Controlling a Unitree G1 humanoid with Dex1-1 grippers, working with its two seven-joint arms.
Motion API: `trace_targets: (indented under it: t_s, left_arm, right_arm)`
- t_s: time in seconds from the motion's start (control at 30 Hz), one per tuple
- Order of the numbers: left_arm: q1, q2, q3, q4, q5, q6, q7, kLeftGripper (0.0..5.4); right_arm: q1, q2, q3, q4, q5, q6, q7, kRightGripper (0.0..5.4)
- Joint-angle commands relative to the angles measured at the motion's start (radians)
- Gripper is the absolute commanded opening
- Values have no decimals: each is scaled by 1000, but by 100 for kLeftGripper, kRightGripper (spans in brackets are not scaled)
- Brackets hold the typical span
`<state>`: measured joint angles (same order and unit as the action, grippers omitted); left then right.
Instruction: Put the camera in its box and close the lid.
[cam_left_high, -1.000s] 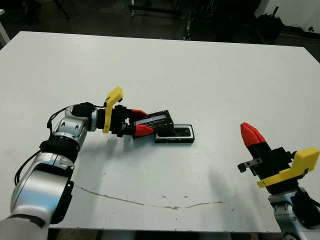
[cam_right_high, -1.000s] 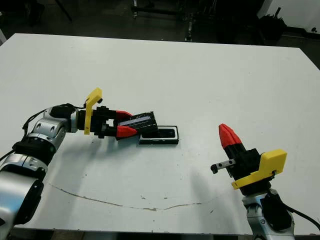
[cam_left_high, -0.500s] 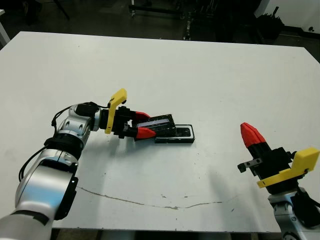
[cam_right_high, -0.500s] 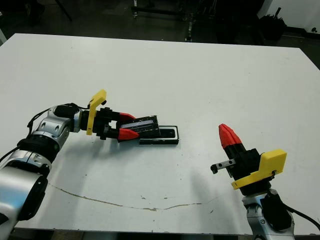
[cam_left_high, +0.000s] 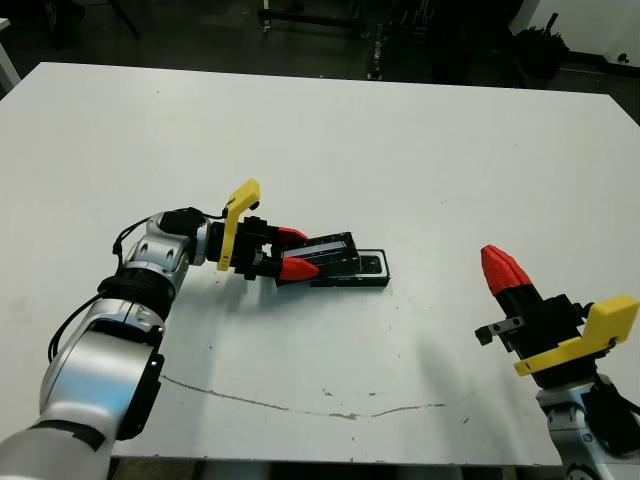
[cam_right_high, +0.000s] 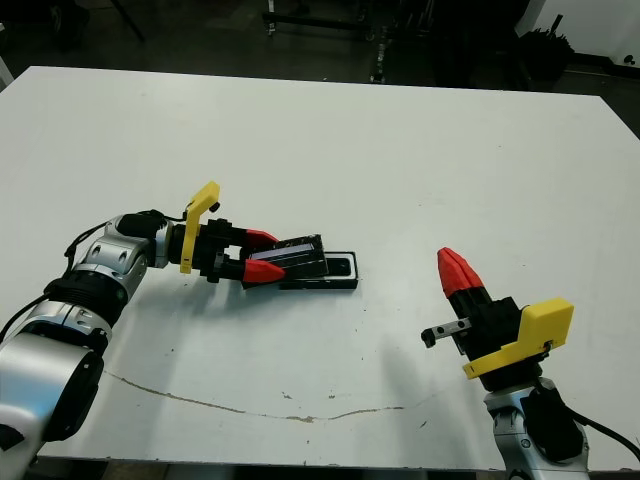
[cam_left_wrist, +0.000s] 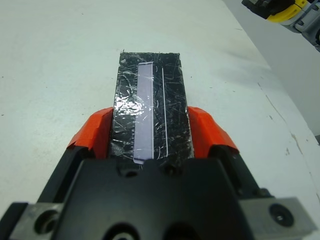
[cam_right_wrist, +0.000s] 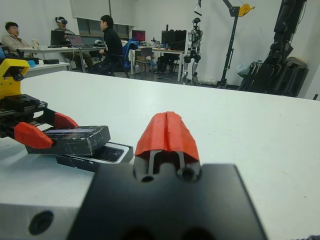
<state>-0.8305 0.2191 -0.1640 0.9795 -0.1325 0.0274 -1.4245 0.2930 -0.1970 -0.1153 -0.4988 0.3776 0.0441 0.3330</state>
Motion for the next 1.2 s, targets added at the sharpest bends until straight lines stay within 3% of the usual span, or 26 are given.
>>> trace_targets:
  t_s: [0.03,0.53,1.2]
  left_arm:
    - [19,-34,-48,11,54,-27,6,316]
    - [24,-108,-99,54,79,-60,20,316]
    - [-23,-247,-111,218,113,-122,83,316]
  right_arm:
    - [6,-5,-5,-7,10,18,-3,0]
    - [7,-5,-14,4,11,8,-1,0]
    - [4,-8,-27,11,17,2,7,0]
